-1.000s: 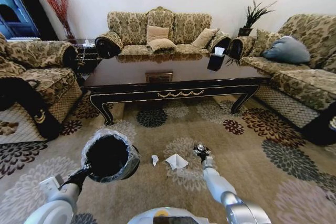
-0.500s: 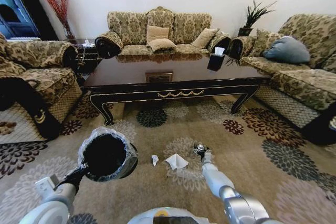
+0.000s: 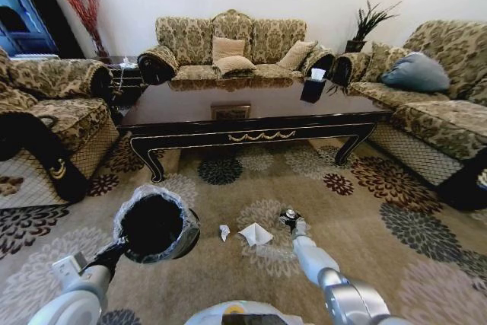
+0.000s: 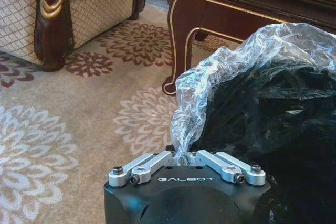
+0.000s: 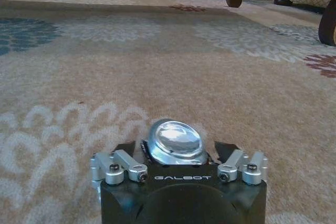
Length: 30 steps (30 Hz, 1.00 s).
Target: Move to the front of the table and pick up the trash from the floor, then place it into the trash bin.
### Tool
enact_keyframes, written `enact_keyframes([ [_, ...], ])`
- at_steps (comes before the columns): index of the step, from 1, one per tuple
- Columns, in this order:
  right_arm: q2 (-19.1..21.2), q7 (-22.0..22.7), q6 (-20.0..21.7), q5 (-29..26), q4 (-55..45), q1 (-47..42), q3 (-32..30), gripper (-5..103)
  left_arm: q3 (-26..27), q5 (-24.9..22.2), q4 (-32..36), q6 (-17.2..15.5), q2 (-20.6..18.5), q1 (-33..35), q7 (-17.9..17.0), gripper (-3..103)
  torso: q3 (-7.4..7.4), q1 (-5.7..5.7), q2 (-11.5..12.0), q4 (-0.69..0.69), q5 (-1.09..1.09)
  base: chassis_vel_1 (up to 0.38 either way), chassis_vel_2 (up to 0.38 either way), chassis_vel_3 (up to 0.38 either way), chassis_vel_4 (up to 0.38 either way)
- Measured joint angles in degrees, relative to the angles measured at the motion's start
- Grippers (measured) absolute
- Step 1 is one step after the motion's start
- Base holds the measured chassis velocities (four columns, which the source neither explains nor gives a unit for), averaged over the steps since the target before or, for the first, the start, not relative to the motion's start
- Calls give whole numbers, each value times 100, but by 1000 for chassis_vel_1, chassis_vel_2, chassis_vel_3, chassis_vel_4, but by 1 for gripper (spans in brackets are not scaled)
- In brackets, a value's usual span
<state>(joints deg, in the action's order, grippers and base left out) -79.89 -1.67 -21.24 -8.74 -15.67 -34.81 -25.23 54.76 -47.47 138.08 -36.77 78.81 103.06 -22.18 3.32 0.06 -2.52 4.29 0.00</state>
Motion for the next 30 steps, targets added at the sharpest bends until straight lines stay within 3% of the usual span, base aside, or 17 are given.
enact_keyframes([
  [2, 3, 4, 12, 5, 9, 2, 2, 75, 5, -14, -1, 0, -19, -4, 0, 2, 0, 0, 0, 0, 0, 0, 0, 0, 0],
  [7, 24, 10, 20, 14, 14, -14, -3, 70, 12, -35, -25, 0, -55, -26, -1, 2, 0, 0, 0, 1, 0, 0, 0, 0, 0],
  [15, 74, 9, -12, 27, -102, -138, -24, 70, -67, -25, -59, 0, -57, -82, -6, 2, 0, 0, 0, 0, 0, 0, 0, 0, 0],
  [22, 154, -252, -403, 156, -377, -390, -55, 70, -203, 69, -127, 0, -18, -144, -9, 2, 0, 1, 0, 0, -1, 0, 0, 0, 0],
  [27, 190, -274, -431, 148, -353, -409, -75, 67, -322, 144, -161, 0, 25, -194, -9, 2, 0, 1, 0, 1, 0, 0, 0, 0, 0],
  [30, 192, -274, -427, 142, -317, -384, -76, 74, -338, 158, -166, 1, 23, -206, -10, 2, 0, 1, 0, 1, -1, 0, 0, 0, 0],
])
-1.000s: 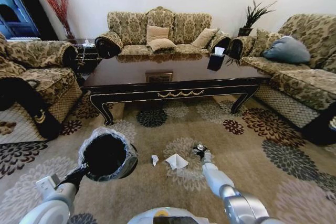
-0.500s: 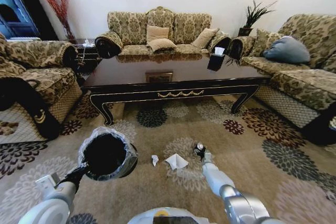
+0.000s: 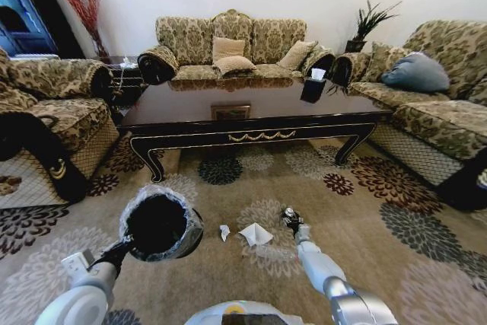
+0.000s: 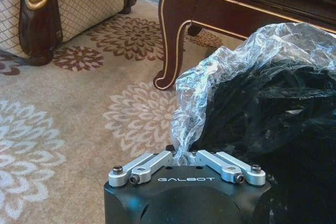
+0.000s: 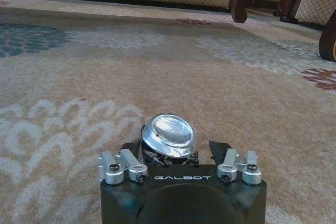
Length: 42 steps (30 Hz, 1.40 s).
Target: Move to the front of the table and pick up the trash from the floor, then place it into the trash bin.
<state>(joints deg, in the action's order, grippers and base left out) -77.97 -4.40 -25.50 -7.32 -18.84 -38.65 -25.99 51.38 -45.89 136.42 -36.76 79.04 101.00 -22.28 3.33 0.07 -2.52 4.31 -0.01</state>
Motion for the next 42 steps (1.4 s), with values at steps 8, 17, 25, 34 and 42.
enact_keyframes([
  [8, -100, 118, 152, -16, 152, 190, 2, 90, 111, -54, 0, 8, -85, 52, 0, 2, 0, 0, 0, -1, 1, 0, 0, 0, 0],
  [17, -185, 227, 364, -91, 325, 353, 19, 100, 205, -134, 16, 10, -139, 69, 1, 2, 0, 0, 0, -1, 1, 0, 0, 0, 0],
  [25, -184, 235, 440, -117, 372, 416, 27, 80, 214, -140, 55, 12, -124, 74, 1, 2, 0, 0, 0, 0, 1, 0, 0, 0, 0],
  [34, -172, 234, 460, -119, 379, 426, 33, 53, 217, -124, 83, 13, -93, 98, -1, 2, 0, 0, 0, -1, 1, 0, 0, 0, 0],
  [42, -157, 211, 413, -112, 236, 327, 51, 53, 198, -103, 84, 14, -81, 101, -4, 2, 0, 0, 0, -1, 1, 0, 0, 0, 0],
])
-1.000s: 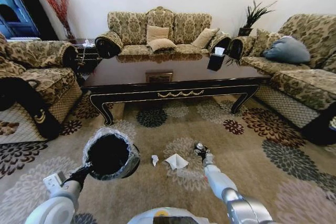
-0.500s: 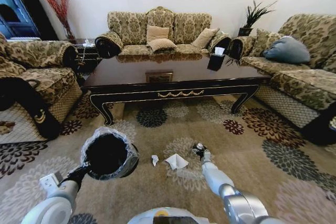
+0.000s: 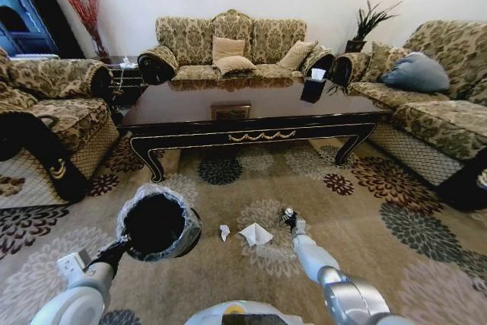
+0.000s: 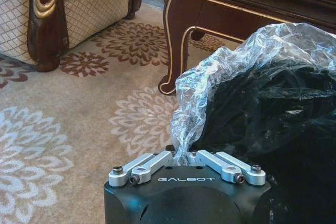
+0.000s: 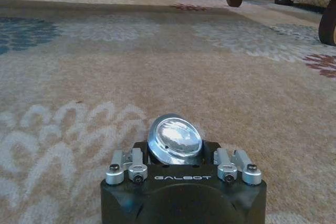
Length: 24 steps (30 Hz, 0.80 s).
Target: Move to the front of the table and pick up the trash from the floor, then place it into the trash bin.
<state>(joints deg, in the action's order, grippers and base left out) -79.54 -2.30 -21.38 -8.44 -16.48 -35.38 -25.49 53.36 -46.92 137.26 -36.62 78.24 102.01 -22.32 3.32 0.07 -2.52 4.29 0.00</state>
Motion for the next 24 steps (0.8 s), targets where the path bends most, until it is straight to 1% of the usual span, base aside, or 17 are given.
enact_keyframes([
  [2, 23, -74, -111, 41, -165, -94, 28, 53, -26, 10, -6, 0, 3, -3, -1, 2, 0, 0, 0, 1, -1, 0, 0, 0, 0],
  [4, 65, -187, -335, 145, -339, -188, 56, 53, -81, 56, -38, 2, 22, -19, -1, 2, 0, 0, 0, 0, 0, 0, 0, 0, 0],
  [5, 65, -187, -335, 145, -339, -188, 56, 53, -81, 56, -38, 2, 22, -19, -1, 2, 0, 0, 0, 0, 0, 0, 0, 0, 0],
  [7, 133, -309, -532, 262, -542, -272, 80, 53, -162, 122, -85, 9, 52, -41, -2, 2, 0, 0, 0, 0, -1, 0, 0, 0, 0],
  [12, 365, -518, -687, 254, -1411, -645, 254, 53, -344, 236, -217, 13, 99, -139, -2, 2, 0, 0, 0, 0, 0, 0, 0, 0, 0],
  [15, 665, -699, -741, -54, -2490, -1140, 642, 53, -461, 235, -346, 10, 87, -305, -2, 2, 0, 0, 0, 0, -2, 0, 0, 0, 0],
  [16, 665, -699, -741, -54, -2490, -1140, 642, 53, -461, 235, -346, 10, 87, -305, -2, 2, 0, 0, 0, 0, -2, 0, 0, 0, 0],
  [18, 948, -763, -694, -376, -3340, -1465, 949, 53, -567, 235, -450, -10, 53, -446, -9, 2, 0, 0, 0, 3, -1, 0, 0, 0, 0],
  [19, 1130, -807, -705, -556, -3809, -1600, 1106, 53, -636, 234, -511, -30, 22, -529, -12, 2, -1, -1, 0, 2, 0, 0, 0, 0, 0],
  [20, 1257, -885, -783, -660, -4131, -1668, 1210, 53, -690, 235, -565, -48, -12, -602, -19, 2, -1, -1, 0, 3, 1, 0, 0, 0, 0],
  [22, 1315, -934, -839, -708, -4280, -1693, 1260, 53, -716, 235, -589, -56, -32, -637, -21, 2, 0, -1, 0, 3, 1, 0, 0, 0, 0],
  [23, 1410, -1033, -946, -793, -4548, -1726, 1351, 53, -772, 234, -642, -67, -73, -711, -22, 2, 0, -1, 0, 1, 1, 0, 0, 0, 0],
  [24, 1584, -1224, -1126, -1010, -5082, -1773, 1544, 53, -871, 198, -720, -76, -140, -827, -24, 2, 0, -1, 0, 1, 0, 0, 0, 0, 0],
])
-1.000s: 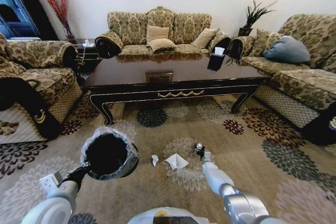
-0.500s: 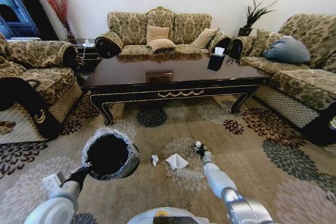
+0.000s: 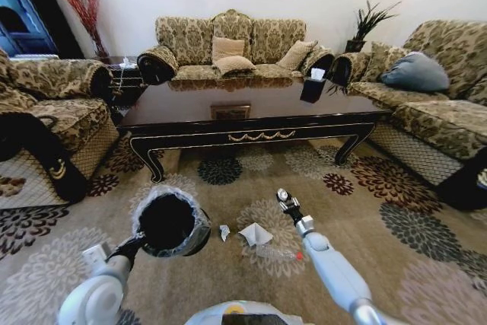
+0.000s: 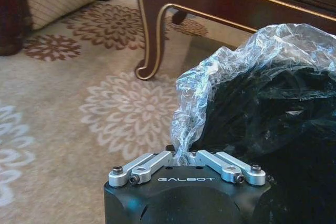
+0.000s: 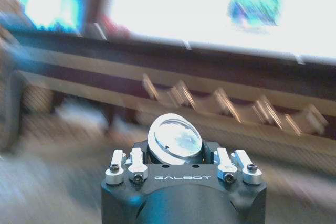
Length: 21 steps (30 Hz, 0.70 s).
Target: Move to the front of the table and pick up the trash from the floor, then place it into the trash bin.
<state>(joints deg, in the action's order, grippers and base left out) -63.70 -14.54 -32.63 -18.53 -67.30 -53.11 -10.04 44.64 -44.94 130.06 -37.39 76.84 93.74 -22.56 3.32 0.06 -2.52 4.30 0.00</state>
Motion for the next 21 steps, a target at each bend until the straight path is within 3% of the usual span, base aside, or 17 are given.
enact_keyframes([
  [6, 391, -309, -152, -824, -1349, 13, 772, 53, -378, -295, -199, -69, -204, -331, -71, 2, 0, 0, 0, 0, 1, 0, 0, 0, 0],
  [9, 421, -326, -153, -912, -1497, 45, 896, 53, -442, -297, -246, -72, -228, -378, -80, 2, 0, 0, 0, 0, 0, 0, 0, 0, 0],
  [13, 558, -480, -160, -1263, -2346, 430, 1844, 53, -836, -301, -515, -79, -296, -630, -124, 2, 0, 0, 0, -2, 1, 0, 0, 0, 0],
  [21, 621, -1143, -421, -1217, -2407, 934, 2552, 53, -1236, -202, -854, -67, -289, -891, -168, 2, 1, 0, 0, -1, 1, 0, 0, 0, 0],
])
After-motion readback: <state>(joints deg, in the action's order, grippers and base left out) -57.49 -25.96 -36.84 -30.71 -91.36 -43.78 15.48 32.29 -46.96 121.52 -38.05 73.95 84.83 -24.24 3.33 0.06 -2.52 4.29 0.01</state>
